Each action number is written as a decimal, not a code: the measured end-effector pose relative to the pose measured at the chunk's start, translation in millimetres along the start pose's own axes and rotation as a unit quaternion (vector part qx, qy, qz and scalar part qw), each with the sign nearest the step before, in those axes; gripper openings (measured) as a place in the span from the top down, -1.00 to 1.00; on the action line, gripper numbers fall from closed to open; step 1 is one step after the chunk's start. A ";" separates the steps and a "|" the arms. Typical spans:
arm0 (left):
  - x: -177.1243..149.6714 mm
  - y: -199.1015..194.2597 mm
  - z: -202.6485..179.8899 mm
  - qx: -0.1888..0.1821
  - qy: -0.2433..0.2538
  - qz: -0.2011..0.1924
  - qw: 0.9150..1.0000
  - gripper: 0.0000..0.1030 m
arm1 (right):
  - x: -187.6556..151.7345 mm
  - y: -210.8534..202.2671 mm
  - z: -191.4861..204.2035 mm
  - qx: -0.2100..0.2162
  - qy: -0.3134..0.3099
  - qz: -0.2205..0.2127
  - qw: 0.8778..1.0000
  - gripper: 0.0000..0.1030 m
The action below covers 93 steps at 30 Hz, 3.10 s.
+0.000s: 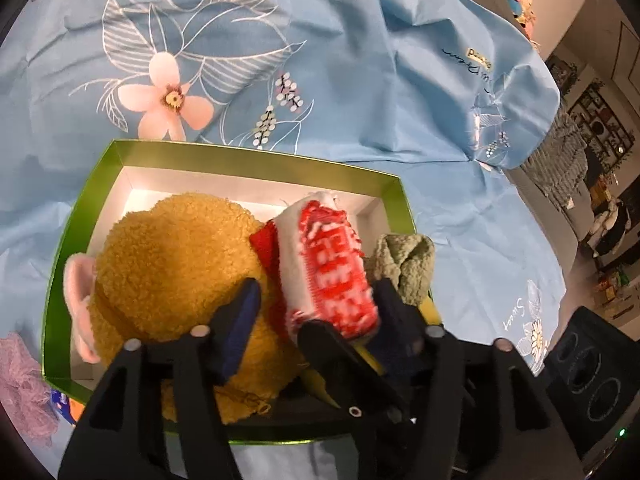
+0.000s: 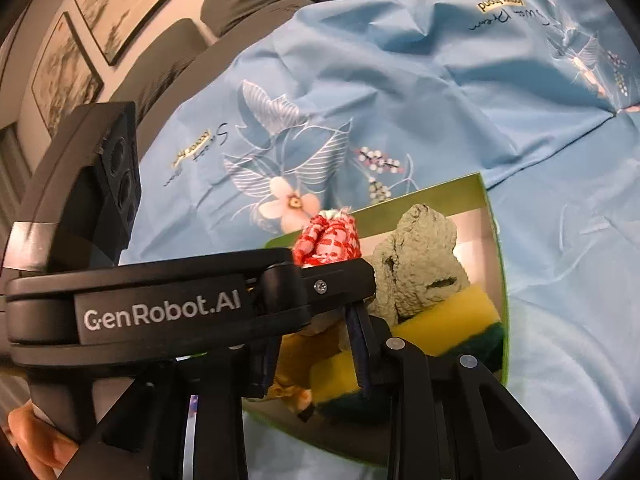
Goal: Organize soft objects
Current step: 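Lift the red-and-white plush into the green box and open both grippers, then move both grippers back out to the blue tissue pack, then close the left gripper on the blue tissue pack while the right gripper pinches it too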
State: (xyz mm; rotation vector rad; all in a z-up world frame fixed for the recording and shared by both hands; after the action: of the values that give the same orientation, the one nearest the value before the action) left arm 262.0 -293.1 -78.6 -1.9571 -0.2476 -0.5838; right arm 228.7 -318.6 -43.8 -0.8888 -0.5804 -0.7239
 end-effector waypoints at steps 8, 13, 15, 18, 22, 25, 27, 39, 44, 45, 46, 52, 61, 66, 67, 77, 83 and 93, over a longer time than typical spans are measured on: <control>4.8 -22.9 4.8 0.009 -0.019 -0.015 1.000 -0.70 | 0.5 -0.7 3.0 -0.020 -0.030 0.007 0.999 0.00; 7.4 -67.8 13.3 -0.002 -0.019 -0.048 0.999 -0.79 | 6.2 -23.2 14.1 -0.028 -0.058 -0.022 0.998 -0.32; 1.8 -83.4 21.5 -0.014 -0.029 -0.051 0.998 -0.79 | 7.2 -32.4 16.7 -0.023 -0.056 -0.034 0.998 -0.32; -9.8 -106.4 42.0 -0.025 -0.056 -0.057 0.996 -0.79 | 7.7 -41.7 20.4 -0.018 -0.052 -0.046 0.997 -0.32; -26.6 -134.2 76.5 -0.009 -0.087 -0.077 0.993 -0.80 | 3.4 -47.5 33.7 -0.006 -0.062 -0.048 0.997 -0.33; -45.6 -148.4 100.8 -0.008 -0.116 -0.084 0.990 -0.97 | -9.1 -42.1 52.3 0.010 -0.085 -0.026 0.996 -0.33; -61.7 -154.4 117.8 -0.007 -0.133 -0.090 0.987 -0.98 | -20.5 -38.2 66.8 0.020 -0.110 -0.010 0.994 -0.33; -132.3 -134.8 190.0 -0.032 -0.210 -0.069 0.975 -0.98 | -109.1 9.8 139.2 0.047 -0.227 0.114 0.966 -0.33; -129.1 -126.9 200.0 -0.060 -0.205 -0.083 0.973 -0.98 | -132.3 29.7 145.8 0.043 -0.243 0.149 0.957 -0.33; -125.9 -122.2 200.8 -0.073 -0.210 -0.080 0.972 -0.98 | -134.8 33.3 145.1 0.041 -0.243 0.153 0.957 -0.33; -122.8 -118.9 199.3 -0.093 -0.214 -0.077 0.969 -0.98 | -136.2 37.3 143.6 0.039 -0.241 0.157 0.957 -0.33; -99.7 -107.4 185.9 -0.149 -0.202 -0.073 0.965 -0.97 | -140.0 54.3 137.0 0.038 -0.203 0.175 0.963 -0.33; -81.3 -78.4 204.7 -0.114 -0.191 -0.072 0.972 -0.97 | -150.4 73.3 138.8 0.034 -0.198 0.191 0.961 -0.33; -83.2 -65.6 206.4 -0.115 -0.195 -0.059 0.972 -0.95 | -150.5 82.2 142.6 0.041 -0.194 0.197 0.960 -0.33; -83.9 -64.0 205.7 -0.111 -0.192 -0.056 0.974 -0.95 | -150.8 83.5 142.7 0.042 -0.192 0.199 0.960 -0.33; -93.2 -62.0 221.8 -0.067 -0.206 -0.055 0.975 -0.25 | -150.5 93.7 128.9 0.033 -0.160 0.217 0.962 0.11; -99.9 -67.2 232.1 -0.056 -0.217 -0.054 0.973 0.05 | -148.9 88.6 131.0 0.034 -0.168 0.215 0.961 0.19; -110.8 -87.1 212.1 -0.047 -0.189 -0.058 0.979 0.04 | -147.8 59.3 139.0 0.033 -0.202 0.194 0.960 0.21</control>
State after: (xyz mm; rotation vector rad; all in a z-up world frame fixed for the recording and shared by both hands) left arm 191.7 -56.0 -139.5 -2.1481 -0.5829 -0.2964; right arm 160.3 -128.8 -106.9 -1.0581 -0.7565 -0.1638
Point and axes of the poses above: each gripper's, at about its wrist camera, not at the fingertips, and y roughly the way its jaws point, z to its left, x to its top, the point moved 10 cm from there along y, roughly the way its jaws point, and after that the axes turned 4 degrees about -y, right-handed, at the moved point
